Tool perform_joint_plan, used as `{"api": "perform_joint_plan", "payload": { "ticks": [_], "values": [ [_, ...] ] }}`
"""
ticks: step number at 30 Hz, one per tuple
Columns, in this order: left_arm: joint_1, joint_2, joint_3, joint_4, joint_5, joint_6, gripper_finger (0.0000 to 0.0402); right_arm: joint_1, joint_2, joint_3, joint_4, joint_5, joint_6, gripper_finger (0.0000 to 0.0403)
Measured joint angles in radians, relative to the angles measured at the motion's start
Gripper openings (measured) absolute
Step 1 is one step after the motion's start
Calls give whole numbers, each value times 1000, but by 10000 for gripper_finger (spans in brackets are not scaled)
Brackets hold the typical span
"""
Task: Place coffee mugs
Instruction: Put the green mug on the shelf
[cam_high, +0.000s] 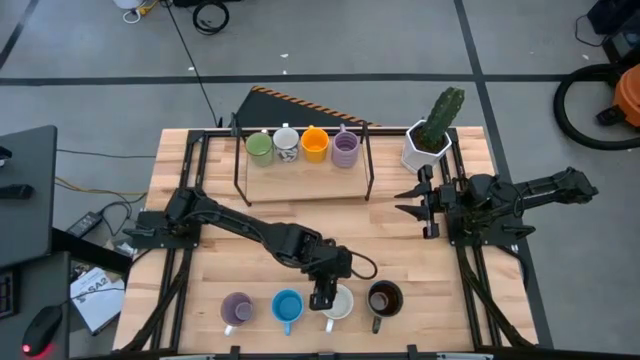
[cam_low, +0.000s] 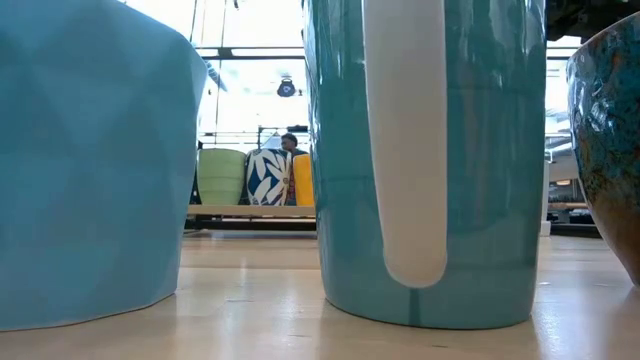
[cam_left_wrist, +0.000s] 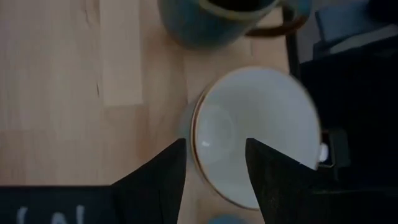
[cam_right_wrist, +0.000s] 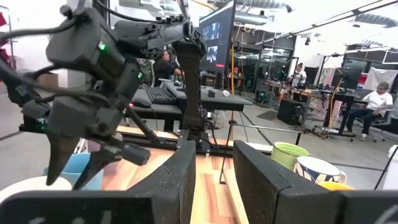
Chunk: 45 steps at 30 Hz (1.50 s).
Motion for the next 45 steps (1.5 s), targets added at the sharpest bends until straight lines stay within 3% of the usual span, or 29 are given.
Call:
{"api": "perform_joint_plan", "payload": {
  "ticks": [8, 14, 26, 33, 42, 45],
  "values": [
    [-1, 30, 0, -42, -72, 13, 169, 0, 7, 0, 2, 0, 0, 114],
    [-1, 41, 0, -46, -68, 14, 156, 0, 10, 0, 6, 0, 0, 114],
    [19, 51, 0, -69, -96, 19, 25, 0, 10, 0, 7, 0, 0, 114],
    [85, 21, -2, -190, -108, 79, 25, 0, 10, 0, 6, -1, 4, 114],
    [176, -138, -1, -430, -329, 146, 25, 0, 10, 0, 0, -2, 4, 114],
    [201, -192, -16, -450, -357, 144, 25, 0, 10, 0, -1, -4, 8, 114]
  ]
}}
